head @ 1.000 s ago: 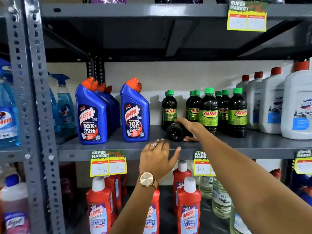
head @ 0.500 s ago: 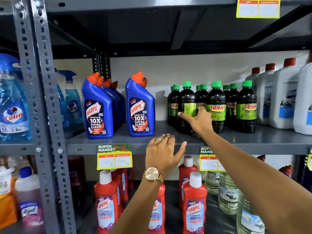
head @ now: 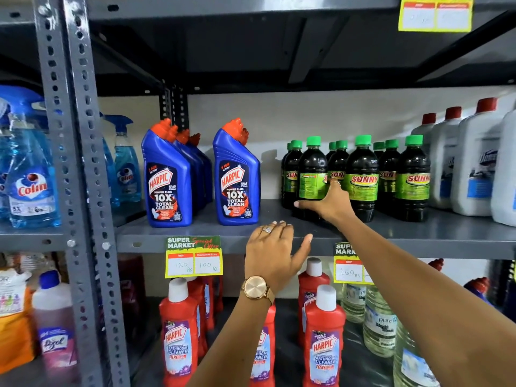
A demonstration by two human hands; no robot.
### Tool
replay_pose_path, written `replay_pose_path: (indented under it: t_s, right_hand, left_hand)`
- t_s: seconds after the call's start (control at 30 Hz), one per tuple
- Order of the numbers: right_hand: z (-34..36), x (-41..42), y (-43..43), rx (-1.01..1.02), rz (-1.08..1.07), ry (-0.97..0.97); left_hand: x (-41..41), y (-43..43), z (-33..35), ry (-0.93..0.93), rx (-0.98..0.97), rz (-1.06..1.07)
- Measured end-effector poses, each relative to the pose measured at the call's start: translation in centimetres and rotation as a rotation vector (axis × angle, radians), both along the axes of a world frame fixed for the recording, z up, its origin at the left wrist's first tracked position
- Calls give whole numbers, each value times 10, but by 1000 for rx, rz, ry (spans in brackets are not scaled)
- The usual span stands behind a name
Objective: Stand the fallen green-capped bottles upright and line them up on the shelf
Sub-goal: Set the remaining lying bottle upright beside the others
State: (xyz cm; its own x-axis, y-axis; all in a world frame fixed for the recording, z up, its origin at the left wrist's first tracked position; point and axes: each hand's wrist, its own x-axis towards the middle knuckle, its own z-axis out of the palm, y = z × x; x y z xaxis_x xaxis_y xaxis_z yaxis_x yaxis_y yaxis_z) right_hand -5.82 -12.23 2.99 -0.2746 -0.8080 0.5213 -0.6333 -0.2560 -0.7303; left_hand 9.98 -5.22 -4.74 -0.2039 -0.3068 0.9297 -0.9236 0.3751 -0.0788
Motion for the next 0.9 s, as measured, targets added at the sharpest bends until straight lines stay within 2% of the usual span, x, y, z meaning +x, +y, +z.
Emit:
replay_pose_path:
  t_s: [0.13, 0.3, 0.43, 0.63, 0.9]
  right_hand:
    - [-2, -3, -4, 41, 93, -87]
    - [-2, -3, -1, 6, 57, -11]
    - [-3, -2, -4, 56, 130, -39]
    - [-4, -1, 0, 15, 79, 39]
    - [-2, -1, 3, 33, 132, 102]
  left_hand:
    - [-1, -1, 0, 0, -1, -11]
    - [-1, -1, -1, 4, -18, -12]
    - [-1, -3, -1, 7, -18, -9]
    - [-1, 0, -2, 10, -11, -10]
    - [-2, 4, 1, 18, 26, -11]
